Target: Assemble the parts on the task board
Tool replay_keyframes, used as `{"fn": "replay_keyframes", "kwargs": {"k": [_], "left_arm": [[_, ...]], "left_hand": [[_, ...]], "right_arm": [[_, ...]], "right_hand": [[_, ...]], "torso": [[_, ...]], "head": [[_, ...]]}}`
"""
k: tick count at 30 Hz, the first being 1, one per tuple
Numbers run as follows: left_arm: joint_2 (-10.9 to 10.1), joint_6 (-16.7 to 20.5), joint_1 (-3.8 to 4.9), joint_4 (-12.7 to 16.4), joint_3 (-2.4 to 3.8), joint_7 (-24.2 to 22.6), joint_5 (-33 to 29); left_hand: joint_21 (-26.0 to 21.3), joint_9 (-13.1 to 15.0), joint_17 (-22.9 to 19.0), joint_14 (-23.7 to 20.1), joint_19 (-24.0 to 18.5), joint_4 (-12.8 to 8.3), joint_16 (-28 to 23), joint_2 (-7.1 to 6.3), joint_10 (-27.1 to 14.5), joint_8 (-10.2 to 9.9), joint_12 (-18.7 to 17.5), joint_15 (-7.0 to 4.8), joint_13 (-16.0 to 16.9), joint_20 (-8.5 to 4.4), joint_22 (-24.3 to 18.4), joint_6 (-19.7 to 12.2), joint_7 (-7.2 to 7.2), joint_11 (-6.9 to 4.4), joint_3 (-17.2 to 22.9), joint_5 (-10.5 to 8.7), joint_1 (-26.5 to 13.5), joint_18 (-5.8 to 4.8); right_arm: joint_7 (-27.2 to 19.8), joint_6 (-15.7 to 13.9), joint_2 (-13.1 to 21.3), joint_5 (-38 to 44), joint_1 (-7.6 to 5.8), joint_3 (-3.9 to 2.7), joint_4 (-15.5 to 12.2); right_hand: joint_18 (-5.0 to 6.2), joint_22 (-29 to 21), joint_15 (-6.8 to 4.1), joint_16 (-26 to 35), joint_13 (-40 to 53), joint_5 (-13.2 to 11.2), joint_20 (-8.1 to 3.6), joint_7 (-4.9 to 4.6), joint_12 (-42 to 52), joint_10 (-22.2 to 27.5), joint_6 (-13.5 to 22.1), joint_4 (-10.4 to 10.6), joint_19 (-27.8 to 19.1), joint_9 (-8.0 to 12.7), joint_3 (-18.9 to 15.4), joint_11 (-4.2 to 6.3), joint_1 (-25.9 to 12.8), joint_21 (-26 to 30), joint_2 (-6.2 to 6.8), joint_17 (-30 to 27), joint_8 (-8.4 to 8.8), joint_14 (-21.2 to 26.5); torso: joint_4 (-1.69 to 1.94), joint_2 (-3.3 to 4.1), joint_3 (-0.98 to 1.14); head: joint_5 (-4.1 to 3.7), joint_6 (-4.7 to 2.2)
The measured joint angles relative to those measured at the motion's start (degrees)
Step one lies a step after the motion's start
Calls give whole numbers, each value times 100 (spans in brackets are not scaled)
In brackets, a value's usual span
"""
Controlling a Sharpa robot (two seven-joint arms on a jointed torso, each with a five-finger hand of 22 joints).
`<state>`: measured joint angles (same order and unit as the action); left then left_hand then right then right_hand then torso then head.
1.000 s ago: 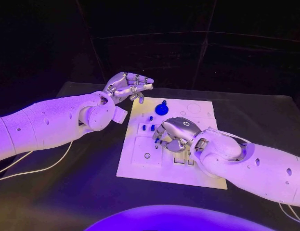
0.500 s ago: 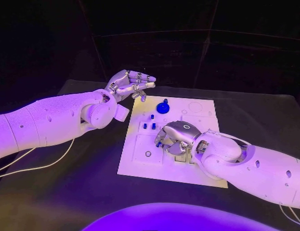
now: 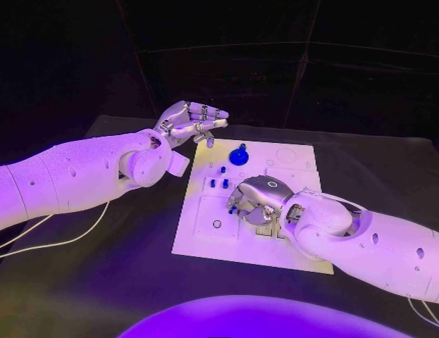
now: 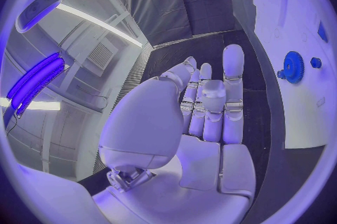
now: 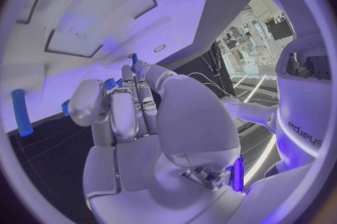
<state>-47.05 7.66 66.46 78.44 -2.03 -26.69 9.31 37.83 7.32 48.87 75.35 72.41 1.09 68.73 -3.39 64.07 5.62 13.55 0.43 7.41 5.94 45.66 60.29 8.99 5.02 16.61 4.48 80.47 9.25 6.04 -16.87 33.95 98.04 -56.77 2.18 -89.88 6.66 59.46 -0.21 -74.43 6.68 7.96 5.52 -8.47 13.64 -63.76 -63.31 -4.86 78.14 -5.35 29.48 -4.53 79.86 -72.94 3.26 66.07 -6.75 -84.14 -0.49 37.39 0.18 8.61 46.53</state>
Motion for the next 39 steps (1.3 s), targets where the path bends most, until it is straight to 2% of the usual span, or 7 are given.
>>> {"fn": "replay_keyframes", "kwargs": {"k": [17,33,37,39], "left_arm": [[1,-18,0,-5,0,3,-1],[1,-41,0,3,0,9,-1],[0,-47,0,4,0,12,-1],[0,-51,0,4,0,14,-1]], "left_hand": [[0,0,0,0,0,0,0,0,0,0,0,0,-1,0,1,0,0,0,0,0,0,0],[0,-4,-5,0,0,0,0,0,0,0,0,0,-1,0,1,-21,21,0,0,0,0,0],[0,-4,-5,0,0,0,0,0,1,0,0,0,-1,0,1,-21,21,0,0,0,0,0],[0,-4,-5,0,0,0,0,0,0,0,0,0,-1,0,2,-21,21,0,0,0,0,0]], "right_arm": [[76,-88,-17,145,12,6,9],[211,198,-94,332,-3,-11,16],[255,218,-109,386,-5,-12,15],[274,220,-118,407,-4,-10,17]], "right_hand": [[0,4,0,-24,-6,-11,0,1,0,10,1,-15,0,-4,15,-9,0,0,0,0,0,0],[0,-4,0,-23,-6,-43,0,4,0,10,4,-16,0,-3,16,-9,-54,0,50,-13,32,0],[1,-19,0,-24,-17,-75,0,-7,-67,10,-1,-16,0,-1,16,-10,-93,0,88,-18,68,0],[1,-41,0,-23,-52,-108,0,-73,-136,78,66,-16,0,13,17,-71,-140,0,135,-45,128,0]], "torso": [[2,1,0],[4,1,-3],[4,1,-3],[4,1,-3]], "head": [[3,25],[3,59],[3,62],[3,63]]}}
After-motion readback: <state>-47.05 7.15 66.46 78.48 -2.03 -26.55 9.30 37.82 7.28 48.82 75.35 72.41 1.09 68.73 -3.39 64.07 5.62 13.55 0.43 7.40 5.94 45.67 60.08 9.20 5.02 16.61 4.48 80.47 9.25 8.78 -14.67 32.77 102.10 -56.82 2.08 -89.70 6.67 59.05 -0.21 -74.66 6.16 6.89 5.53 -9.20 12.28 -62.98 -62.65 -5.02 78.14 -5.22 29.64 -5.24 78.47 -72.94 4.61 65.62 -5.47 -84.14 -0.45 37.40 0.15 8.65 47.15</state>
